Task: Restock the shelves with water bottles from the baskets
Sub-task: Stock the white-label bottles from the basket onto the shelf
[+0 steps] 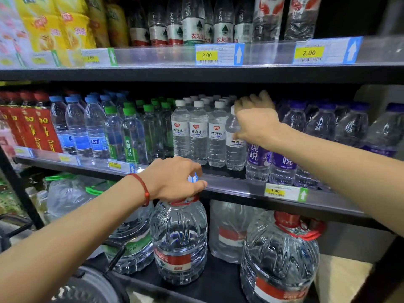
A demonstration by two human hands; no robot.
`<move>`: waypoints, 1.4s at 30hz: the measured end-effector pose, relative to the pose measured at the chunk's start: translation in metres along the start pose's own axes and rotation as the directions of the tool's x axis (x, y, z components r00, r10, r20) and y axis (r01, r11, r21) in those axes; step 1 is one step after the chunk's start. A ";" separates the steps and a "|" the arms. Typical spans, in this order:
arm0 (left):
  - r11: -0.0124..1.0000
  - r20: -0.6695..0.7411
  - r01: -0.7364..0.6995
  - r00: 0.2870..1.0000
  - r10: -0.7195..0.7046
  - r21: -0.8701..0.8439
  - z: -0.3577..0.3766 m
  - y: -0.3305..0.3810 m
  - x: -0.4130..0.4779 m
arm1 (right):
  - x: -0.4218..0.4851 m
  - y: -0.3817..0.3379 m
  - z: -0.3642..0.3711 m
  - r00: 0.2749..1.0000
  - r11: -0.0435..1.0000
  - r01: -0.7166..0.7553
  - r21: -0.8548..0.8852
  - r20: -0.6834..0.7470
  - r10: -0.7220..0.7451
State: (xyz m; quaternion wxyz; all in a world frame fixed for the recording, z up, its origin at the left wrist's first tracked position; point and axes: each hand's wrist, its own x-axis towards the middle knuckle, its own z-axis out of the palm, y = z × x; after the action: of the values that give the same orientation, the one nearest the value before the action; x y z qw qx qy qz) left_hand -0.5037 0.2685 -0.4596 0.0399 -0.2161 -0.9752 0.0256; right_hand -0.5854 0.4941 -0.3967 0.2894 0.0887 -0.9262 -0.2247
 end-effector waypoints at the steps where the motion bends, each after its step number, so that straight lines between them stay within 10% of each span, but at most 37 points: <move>1: 1.000 -0.004 -0.003 1.000 0.003 -0.007 0.000 -0.001 0.003 | 0.003 0.000 0.001 1.000 0.999 -0.011 -0.042 0.013 0.012; 10: 0.998 -0.004 -0.016 1.000 0.015 -0.067 0.010 -0.002 0.011 | 0.026 -0.007 0.014 0.983 0.982 -0.095 -0.164 0.142 0.119; 19: 0.997 -0.036 -0.001 0.999 -0.002 -0.082 0.010 0.000 0.010 | -0.013 -0.016 0.030 0.994 0.975 -0.070 -0.209 -0.101 0.049; 26: 0.998 -0.103 0.021 0.995 -0.015 0.051 0.000 -0.007 -0.009 | -0.085 -0.053 0.016 0.909 0.965 0.224 0.132 -0.385 -0.159; 42: 0.894 -0.050 0.338 0.940 -0.338 0.296 0.058 -0.052 -0.197 | -0.163 -0.241 -0.026 0.728 0.634 0.675 0.378 -0.480 -0.489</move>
State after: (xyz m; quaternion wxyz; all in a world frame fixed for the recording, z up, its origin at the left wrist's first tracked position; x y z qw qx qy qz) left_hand -0.3529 0.1362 -0.5270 0.0748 -0.0348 -0.9826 0.1661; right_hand -0.4290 0.3199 -0.5707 0.3153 0.4998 -0.8063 -0.0244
